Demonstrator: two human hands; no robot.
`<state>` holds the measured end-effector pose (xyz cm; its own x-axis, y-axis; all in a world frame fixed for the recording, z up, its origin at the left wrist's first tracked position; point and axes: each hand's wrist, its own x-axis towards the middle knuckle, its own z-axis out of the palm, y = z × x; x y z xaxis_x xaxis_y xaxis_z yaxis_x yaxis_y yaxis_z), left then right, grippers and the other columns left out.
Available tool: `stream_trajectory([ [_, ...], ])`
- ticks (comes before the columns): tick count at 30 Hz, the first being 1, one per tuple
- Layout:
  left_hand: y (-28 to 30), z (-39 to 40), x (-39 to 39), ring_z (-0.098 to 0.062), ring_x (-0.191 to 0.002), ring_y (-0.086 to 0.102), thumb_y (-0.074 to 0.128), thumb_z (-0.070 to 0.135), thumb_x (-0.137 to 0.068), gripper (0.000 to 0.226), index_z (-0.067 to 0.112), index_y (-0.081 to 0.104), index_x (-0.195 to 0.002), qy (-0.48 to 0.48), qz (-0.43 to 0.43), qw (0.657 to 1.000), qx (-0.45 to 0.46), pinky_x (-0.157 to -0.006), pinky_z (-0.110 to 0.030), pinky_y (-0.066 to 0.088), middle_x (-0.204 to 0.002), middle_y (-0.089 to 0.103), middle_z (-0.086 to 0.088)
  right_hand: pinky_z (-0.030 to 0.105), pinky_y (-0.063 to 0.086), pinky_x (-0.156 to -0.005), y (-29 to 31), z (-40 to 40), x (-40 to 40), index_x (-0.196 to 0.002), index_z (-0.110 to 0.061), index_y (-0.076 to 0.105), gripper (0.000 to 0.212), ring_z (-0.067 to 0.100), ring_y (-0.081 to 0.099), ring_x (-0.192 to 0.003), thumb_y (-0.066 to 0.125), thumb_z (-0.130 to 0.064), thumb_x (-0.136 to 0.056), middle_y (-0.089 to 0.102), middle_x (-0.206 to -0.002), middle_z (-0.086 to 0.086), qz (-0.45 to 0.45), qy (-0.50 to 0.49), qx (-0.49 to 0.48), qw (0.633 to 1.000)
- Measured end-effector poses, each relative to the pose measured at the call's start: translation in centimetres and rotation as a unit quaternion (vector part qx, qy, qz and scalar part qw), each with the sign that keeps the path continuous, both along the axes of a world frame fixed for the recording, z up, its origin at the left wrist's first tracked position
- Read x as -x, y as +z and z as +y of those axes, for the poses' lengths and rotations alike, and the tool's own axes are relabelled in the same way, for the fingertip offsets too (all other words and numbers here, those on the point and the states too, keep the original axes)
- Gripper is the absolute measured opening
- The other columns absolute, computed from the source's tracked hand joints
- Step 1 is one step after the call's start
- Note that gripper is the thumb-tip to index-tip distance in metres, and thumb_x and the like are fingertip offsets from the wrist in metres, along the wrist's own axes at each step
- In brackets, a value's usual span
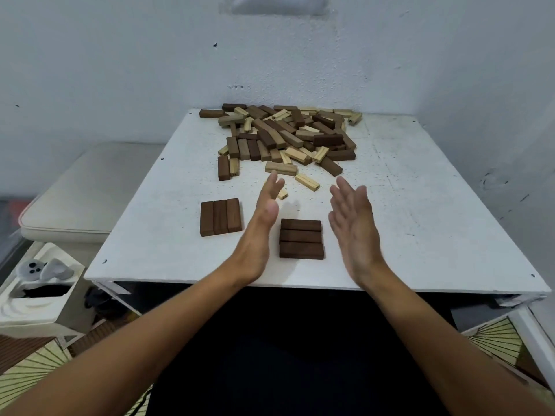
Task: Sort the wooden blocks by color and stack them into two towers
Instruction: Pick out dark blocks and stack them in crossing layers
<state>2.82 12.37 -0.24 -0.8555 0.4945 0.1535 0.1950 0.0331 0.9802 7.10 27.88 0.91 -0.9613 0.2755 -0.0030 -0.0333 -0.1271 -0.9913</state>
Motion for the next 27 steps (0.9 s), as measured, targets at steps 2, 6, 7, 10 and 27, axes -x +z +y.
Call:
stream_trajectory([
  [2, -0.1, 1.1, -0.5, 0.008, -0.142, 0.015, 0.034, 0.1, -0.055, 0.11, 0.045, 0.013, -0.148, 0.035, -0.071, 0.996, -0.047, -0.116, -0.025, 0.006, -0.156, 0.022, 0.02, 0.036, 0.016, -0.121, 0.0, -1.1, 0.1, -0.151, -0.034, 0.028, 0.083, 0.01, 0.021, -0.147, 0.026, -0.07, -0.076, 0.026, -0.159, -0.006, -0.007, -0.016, 0.049, 0.999],
  [6, 0.0, 2.2, -0.9, 0.003, -0.144, 0.008, 0.025, 0.085, -0.072, 0.094, 0.039, 0.007, -0.152, 0.068, -0.128, 0.985, -0.09, -0.121, -0.033, 0.0, -0.16, 0.012, 0.018, 0.032, 0.011, -0.121, -0.5, -2.5, 0.1, -0.152, -0.038, 0.022, 0.081, 0.007, 0.014, -0.148, 0.023, -0.071, -0.078, 0.019, -0.161, -0.009, 0.001, -0.03, 0.066, 0.997],
  [7, 0.0, 2.4, -1.0, 0.002, -0.145, 0.007, 0.019, 0.074, -0.077, 0.085, 0.037, 0.006, -0.153, 0.071, -0.128, 0.985, -0.094, -0.123, -0.036, 0.0, -0.16, 0.01, 0.016, 0.031, 0.01, -0.122, -0.6, -2.7, 0.1, -0.152, -0.038, 0.02, 0.08, 0.004, 0.012, -0.148, 0.022, -0.07, -0.079, 0.017, -0.162, -0.01, 0.005, -0.032, 0.058, 0.998],
  [10, -0.1, 2.3, -1.1, 0.003, -0.145, 0.005, 0.023, 0.084, -0.073, 0.094, 0.037, 0.004, -0.153, 0.068, -0.122, 0.987, -0.084, -0.122, -0.031, 0.001, -0.161, 0.008, 0.016, 0.031, 0.008, -0.122, -0.9, -3.0, 0.1, -0.153, -0.037, 0.018, 0.077, -0.001, 0.011, -0.147, 0.022, -0.068, -0.082, 0.015, -0.162, -0.013, 0.012, -0.032, 0.034, 0.999],
  [27, 1.0, -3.7, 3.8, -0.007, -0.138, 0.028, 0.062, 0.075, -0.062, 0.082, 0.033, 0.057, -0.133, -0.087, 0.277, 0.88, 0.376, -0.107, -0.035, 0.027, -0.145, 0.047, 0.011, 0.031, 0.016, -0.117, 0.7, 4.3, -0.2, -0.138, -0.034, 0.05, 0.074, -0.002, 0.015, -0.145, 0.083, -0.042, -0.072, 0.036, -0.153, -0.014, -0.065, 0.211, -0.464, 0.858],
])
